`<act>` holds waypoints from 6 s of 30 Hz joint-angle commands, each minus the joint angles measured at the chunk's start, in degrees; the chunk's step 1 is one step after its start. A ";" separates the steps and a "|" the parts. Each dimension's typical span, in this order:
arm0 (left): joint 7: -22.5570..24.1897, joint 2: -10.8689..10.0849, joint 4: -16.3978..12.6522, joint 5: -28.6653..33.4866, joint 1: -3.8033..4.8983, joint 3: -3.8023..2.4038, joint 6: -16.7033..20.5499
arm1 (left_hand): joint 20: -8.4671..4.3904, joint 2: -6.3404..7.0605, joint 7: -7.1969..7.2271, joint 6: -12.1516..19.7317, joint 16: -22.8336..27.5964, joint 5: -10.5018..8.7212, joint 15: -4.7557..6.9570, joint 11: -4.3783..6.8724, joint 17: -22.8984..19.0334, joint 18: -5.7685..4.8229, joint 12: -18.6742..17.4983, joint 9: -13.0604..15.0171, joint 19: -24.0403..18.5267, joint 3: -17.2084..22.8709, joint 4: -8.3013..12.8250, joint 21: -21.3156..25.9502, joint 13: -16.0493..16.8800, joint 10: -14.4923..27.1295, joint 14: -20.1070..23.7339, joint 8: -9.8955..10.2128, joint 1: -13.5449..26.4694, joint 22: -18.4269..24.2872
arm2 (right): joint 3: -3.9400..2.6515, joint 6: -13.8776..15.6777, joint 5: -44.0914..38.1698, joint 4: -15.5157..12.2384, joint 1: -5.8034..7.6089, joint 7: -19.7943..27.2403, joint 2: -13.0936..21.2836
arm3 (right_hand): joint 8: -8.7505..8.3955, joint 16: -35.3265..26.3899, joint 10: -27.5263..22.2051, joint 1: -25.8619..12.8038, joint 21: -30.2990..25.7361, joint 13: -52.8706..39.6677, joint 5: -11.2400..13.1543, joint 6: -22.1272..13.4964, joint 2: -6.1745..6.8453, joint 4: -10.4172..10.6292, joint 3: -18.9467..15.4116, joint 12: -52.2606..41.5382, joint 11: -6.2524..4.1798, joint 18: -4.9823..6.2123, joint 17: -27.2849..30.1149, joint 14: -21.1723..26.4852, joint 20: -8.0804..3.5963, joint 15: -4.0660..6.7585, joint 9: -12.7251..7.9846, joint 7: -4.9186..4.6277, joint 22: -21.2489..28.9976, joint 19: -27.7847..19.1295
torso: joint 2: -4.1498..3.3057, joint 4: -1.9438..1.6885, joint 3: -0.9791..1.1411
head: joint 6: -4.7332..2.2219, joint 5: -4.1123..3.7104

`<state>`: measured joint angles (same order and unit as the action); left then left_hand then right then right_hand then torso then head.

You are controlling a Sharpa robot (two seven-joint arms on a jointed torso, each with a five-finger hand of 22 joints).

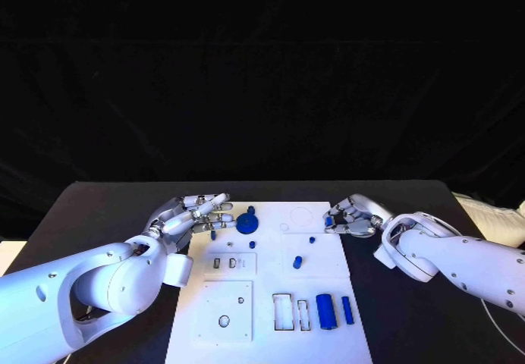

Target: Assemble the parts on the task board

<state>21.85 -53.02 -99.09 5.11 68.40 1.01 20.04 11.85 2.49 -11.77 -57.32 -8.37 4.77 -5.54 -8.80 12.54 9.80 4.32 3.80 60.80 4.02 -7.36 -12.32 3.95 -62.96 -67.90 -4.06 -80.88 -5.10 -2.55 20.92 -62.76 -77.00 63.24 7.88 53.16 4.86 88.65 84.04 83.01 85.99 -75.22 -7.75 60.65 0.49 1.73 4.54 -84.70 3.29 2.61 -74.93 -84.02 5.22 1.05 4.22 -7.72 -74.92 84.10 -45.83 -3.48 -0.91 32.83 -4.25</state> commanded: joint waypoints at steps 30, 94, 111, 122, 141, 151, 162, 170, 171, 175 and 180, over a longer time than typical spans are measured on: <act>0.02 0.02 0.05 0.05 0.03 -0.03 -1.01 | 0.01 -0.79 -0.21 0.21 0.46 -0.19 -0.13 0.00 0.18 0.65 -0.34 -0.07 0.52 0.18 0.55 0.32 -0.05 0.36 -0.52 0.37 -0.39 0.13 | -0.16 3.38 0.41 -3.12 0.11 -1.66 -0.23 | 1.98 1.27 4.34 -4.40 0.97 -12.55 1.03 6.38 -2.99 -0.81 5.10 -1.99 -2.92 -1.11 -14.91 -5.94 -2.33 2.31 1.34 2.86 -8.36 2.72 | 0.12 -0.03 -0.12 | 0.19 0.16; 0.06 -0.29 2.53 0.05 0.00 -0.02 -2.30 | -0.05 -1.32 -0.04 0.28 0.84 -0.18 -0.05 0.10 0.46 0.66 -0.43 -0.07 0.66 0.76 1.23 0.52 -0.07 0.37 -0.58 0.36 -0.99 0.24 | 0.81 -2.95 -29.52 -10.41 -4.63 -23.66 -17.89 | 1.29 0.56 3.78 -7.16 0.63 -11.82 0.69 5.74 -1.38 -0.36 5.14 -0.76 -2.80 -0.97 -13.45 -5.62 -2.47 2.32 1.47 2.63 -7.72 2.42 | 1.96 -1.33 -1.92 | 5.46 5.30; 0.01 -0.31 2.20 0.05 0.00 -0.01 -2.40 | -0.06 -1.32 -0.06 0.34 0.89 -0.18 -0.06 0.08 0.50 0.66 -0.47 -0.08 0.68 0.79 1.29 0.55 -0.08 0.44 -0.61 0.38 -0.98 0.26 | 0.86 -5.30 -30.73 -10.98 -4.65 -24.98 -17.30 | 0.46 0.22 3.35 -7.57 0.35 -11.34 0.83 4.72 0.07 -0.68 4.98 0.05 -2.33 -0.87 -12.81 -5.47 -2.21 1.97 1.25 2.05 -7.23 2.17 | 1.99 -1.27 -1.95 | 5.66 5.38; -0.08 -0.32 2.15 0.05 0.00 -0.01 -2.37 | -0.05 -1.28 -0.13 0.43 0.94 -0.20 -0.07 0.04 0.54 0.65 -0.51 -0.09 0.70 0.79 1.34 0.58 -0.10 0.52 -0.62 0.41 -0.94 0.27 | 0.95 -5.49 -30.81 -11.05 -4.64 -25.45 -17.53 | -1.32 -0.20 1.67 -8.94 0.03 -9.39 1.00 1.36 1.91 -0.21 4.41 3.21 -1.08 -0.78 -12.06 -5.30 -1.39 0.96 0.44 0.57 -6.73 1.93 | 2.03 -1.32 -1.96 | 5.65 5.14; -0.22 -0.42 2.22 0.05 0.00 -0.01 -2.49 | -0.05 -1.28 -0.13 0.43 0.94 -0.20 -0.07 0.04 0.54 0.65 -0.51 -0.09 0.70 0.79 1.34 0.58 -0.10 0.52 -0.62 0.41 -0.94 0.27 | 1.03 -3.04 -31.05 -11.22 -4.64 -26.12 -17.57 | -1.30 -0.51 -0.38 -10.08 -0.13 -6.93 1.20 -1.49 3.83 0.72 3.66 6.96 -0.32 -0.72 -11.52 -5.18 -0.58 0.23 -0.02 -0.20 -6.52 1.83 | 2.02 -1.30 -1.95 | 5.81 5.16; -0.46 -0.39 2.57 0.05 0.00 -0.01 -2.77 | -0.15 -1.34 -0.16 0.54 0.76 -0.20 0.06 0.04 0.87 0.69 -0.52 -0.09 1.15 0.88 1.51 0.47 -0.10 0.63 -1.31 0.38 -0.82 0.23 | 1.03 8.40 -28.29 -11.65 -4.64 -20.77 -17.33 | -1.04 -0.45 -3.16 -7.63 -0.46 -2.78 -0.12 -9.63 9.15 12.28 -5.69 11.91 1.33 -0.60 -11.73 -5.22 0.91 -1.24 -0.15 -2.12 -5.95 1.59 | 2.04 -1.32 -1.88 | 5.57 5.09; -3.47 -0.13 3.67 -2.85 -0.01 0.00 -4.18 | -2.41 -1.44 0.66 -1.03 -4.00 -0.23 2.43 1.64 4.91 0.83 0.83 0.09 6.80 1.66 2.46 -2.93 0.48 -3.11 -8.80 -0.07 -0.39 -1.46 | 0.34 9.93 -18.00 -15.54 -4.11 -4.29 -13.02 | -0.58 -0.09 -3.13 -5.05 -0.35 -2.61 0.49 -8.95 8.31 14.89 -6.56 11.56 1.32 -0.62 -12.39 -5.37 0.91 -1.25 0.23 -1.94 -6.16 1.69 | 2.15 -1.30 -1.90 | 5.25 5.30; -17.73 0.56 5.36 -16.81 0.01 0.03 -6.77 | -8.52 0.10 6.88 -6.26 -68.53 0.03 8.55 8.02 62.00 -1.84 15.39 1.27 22.45 1.37 0.01 -31.47 11.45 -17.32 -20.53 -2.71 2.86 -25.01 | -0.27 4.84 -3.68 -18.61 0.09 1.28 -4.88 | -0.54 -0.55 -4.04 -3.98 -1.02 -1.63 -0.34 -8.49 6.22 14.25 -6.43 12.64 1.19 -0.35 -11.61 -5.15 0.80 -1.13 0.31 -1.80 -4.93 1.05 | 2.92 -0.90 -1.59 | 5.25 5.62; -20.39 0.64 5.53 -19.00 0.03 0.03 -7.55 | -9.06 -0.15 6.24 -6.56 -72.86 -0.13 8.45 7.95 66.71 -2.63 17.55 1.51 22.83 0.98 -1.10 -37.60 13.49 -16.71 -20.57 -3.14 4.24 -32.07 | -0.29 4.65 -1.69 -18.67 0.69 1.34 -3.89 | -0.45 -0.56 -3.99 -3.76 -1.02 -1.67 -0.44 -8.29 5.96 14.10 -6.36 12.54 1.13 -0.35 -11.60 -5.15 0.77 -1.09 0.36 -1.74 -4.93 1.05 | 3.14 -0.81 -1.52 | 5.32 5.74; -33.45 1.29 6.21 -30.42 0.34 0.01 -11.74 | -9.57 -0.46 6.69 -6.33 -79.87 -0.17 8.24 8.09 75.09 -4.56 32.93 3.29 22.41 -0.79 -4.58 -52.71 27.76 -12.79 -21.47 -6.04 7.09 -49.41 | -0.34 4.38 6.78 -18.20 3.61 1.48 0.20 | -0.18 -0.59 -3.88 -3.04 -1.04 -1.67 -1.31 -7.61 5.15 13.40 -6.25 12.32 0.90 -0.35 -11.58 -5.14 0.60 -0.89 0.49 -1.49 -4.94 1.06 | 3.74 -0.66 -1.28 | 5.48 5.79; -46.14 2.92 7.43 -42.14 1.61 0.00 -16.42 | -9.32 -0.78 6.95 -5.21 -81.63 -0.29 8.98 8.10 77.46 -5.59 49.96 6.79 22.12 -2.93 -8.53 -62.36 44.17 -9.99 -22.10 -11.74 8.40 -60.86 | -0.34 4.96 12.62 -17.15 5.44 1.49 3.23 | 0.14 -0.64 -3.87 -2.44 -1.07 -1.53 -2.34 -6.93 4.33 12.56 -6.23 12.31 0.66 -0.35 -11.52 -5.13 0.40 -0.68 0.61 -1.24 -4.90 1.06 | 4.32 -0.37 -0.99 | 5.53 6.17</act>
<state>-9.86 -50.49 -91.90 -23.34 69.67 1.07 10.11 2.44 1.65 -4.80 -62.82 -89.83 4.77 3.20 -0.59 74.95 5.19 53.55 10.41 83.09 1.09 -15.58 -74.33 47.40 -73.19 -83.99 -15.50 -72.77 -65.58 -2.95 27.11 -58.75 -94.29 68.63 7.47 56.21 4.80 88.22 80.15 80.75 85.21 -75.00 -9.78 53.23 5.34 14.60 -1.71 -72.27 4.30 2.62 -74.92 -84.02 6.07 0.20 4.75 -8.99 -74.92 83.91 -42.04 -4.06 -2.13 38.34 1.74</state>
